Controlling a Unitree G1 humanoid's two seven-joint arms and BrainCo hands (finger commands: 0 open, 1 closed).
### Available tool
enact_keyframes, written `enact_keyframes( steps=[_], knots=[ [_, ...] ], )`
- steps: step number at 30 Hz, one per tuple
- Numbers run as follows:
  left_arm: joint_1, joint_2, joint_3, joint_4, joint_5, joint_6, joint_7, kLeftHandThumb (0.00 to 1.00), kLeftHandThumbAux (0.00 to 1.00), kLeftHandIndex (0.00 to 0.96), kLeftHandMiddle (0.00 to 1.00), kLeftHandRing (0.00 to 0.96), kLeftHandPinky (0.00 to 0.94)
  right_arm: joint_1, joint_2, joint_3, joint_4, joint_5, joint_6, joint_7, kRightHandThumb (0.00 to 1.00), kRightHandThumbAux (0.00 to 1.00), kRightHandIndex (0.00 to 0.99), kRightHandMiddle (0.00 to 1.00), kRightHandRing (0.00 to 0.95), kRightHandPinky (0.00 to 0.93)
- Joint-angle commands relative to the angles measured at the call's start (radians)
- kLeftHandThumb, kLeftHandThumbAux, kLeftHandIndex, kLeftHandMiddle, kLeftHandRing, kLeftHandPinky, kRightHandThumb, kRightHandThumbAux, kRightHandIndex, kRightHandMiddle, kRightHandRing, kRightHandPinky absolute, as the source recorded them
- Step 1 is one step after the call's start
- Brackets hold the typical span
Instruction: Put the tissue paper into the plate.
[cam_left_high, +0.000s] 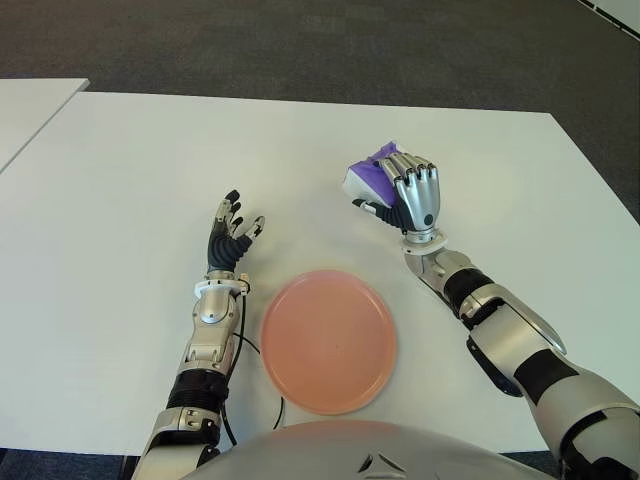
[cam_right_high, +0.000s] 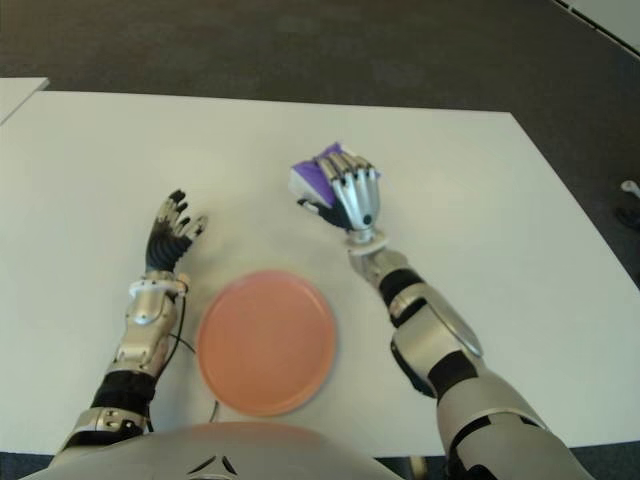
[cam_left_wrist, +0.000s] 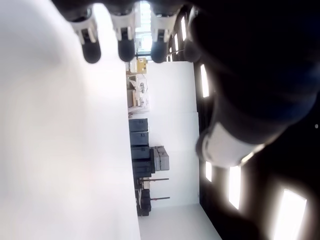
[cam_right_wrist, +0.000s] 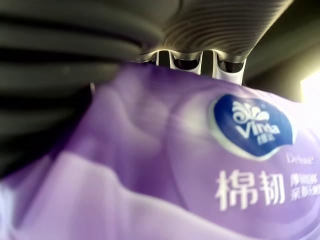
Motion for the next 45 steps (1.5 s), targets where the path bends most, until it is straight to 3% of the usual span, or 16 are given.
enact_keyframes(
  steps=[1,18,26,30,36,40,42,45],
  knots=[
    [-0.004,-0.002,-0.004,0.027,0.003,0.000,0.002,0.125,0.750,0.098,0.064,0.035,0.018,-0.020,-0.013,0.000,-0.025,-0.019,-0.018,-0.031,0.856,0.677,0.400,0.530,0.838,0.832],
    [-0.020,-0.001,-0.003,0.053,0.002,-0.006,0.000,0.128,0.737,0.103,0.065,0.033,0.006,-0.032,-0.051,-0.010,-0.164,-0.050,-0.010,0.003,0.855,0.678,0.397,0.531,0.844,0.844],
    [-0.026,0.000,-0.006,0.057,0.017,-0.010,0.012,0.124,0.730,0.097,0.064,0.030,0.012,0.012,-0.095,-0.024,-0.361,-0.086,0.009,0.078,0.855,0.678,0.396,0.531,0.846,0.845],
    [-0.026,0.000,-0.006,0.057,0.021,-0.012,0.015,0.122,0.734,0.095,0.063,0.030,0.010,0.074,-0.127,-0.026,-0.553,-0.103,-0.021,0.155,0.854,0.678,0.395,0.532,0.847,0.845],
    [-0.030,0.000,-0.004,0.060,0.020,-0.010,0.015,0.115,0.735,0.093,0.059,0.028,0.008,0.206,-0.125,0.016,-0.790,-0.162,-0.031,0.259,0.853,0.679,0.396,0.535,0.847,0.847],
    [-0.036,0.000,-0.004,0.062,0.016,-0.003,0.010,0.115,0.734,0.085,0.056,0.023,0.002,0.316,-0.178,0.001,-0.968,-0.147,-0.067,0.406,0.852,0.679,0.395,0.536,0.841,0.846],
    [-0.038,0.000,-0.005,0.062,0.013,0.001,0.007,0.116,0.734,0.080,0.054,0.021,0.000,0.336,-0.191,-0.017,-0.999,-0.131,-0.089,0.467,0.851,0.680,0.394,0.537,0.837,0.845],
    [-0.039,-0.002,-0.006,0.053,0.007,0.012,-0.001,0.122,0.730,0.077,0.054,0.021,0.003,0.371,-0.254,-0.048,-1.069,-0.075,-0.166,0.604,0.851,0.680,0.394,0.538,0.832,0.835]
  ],
)
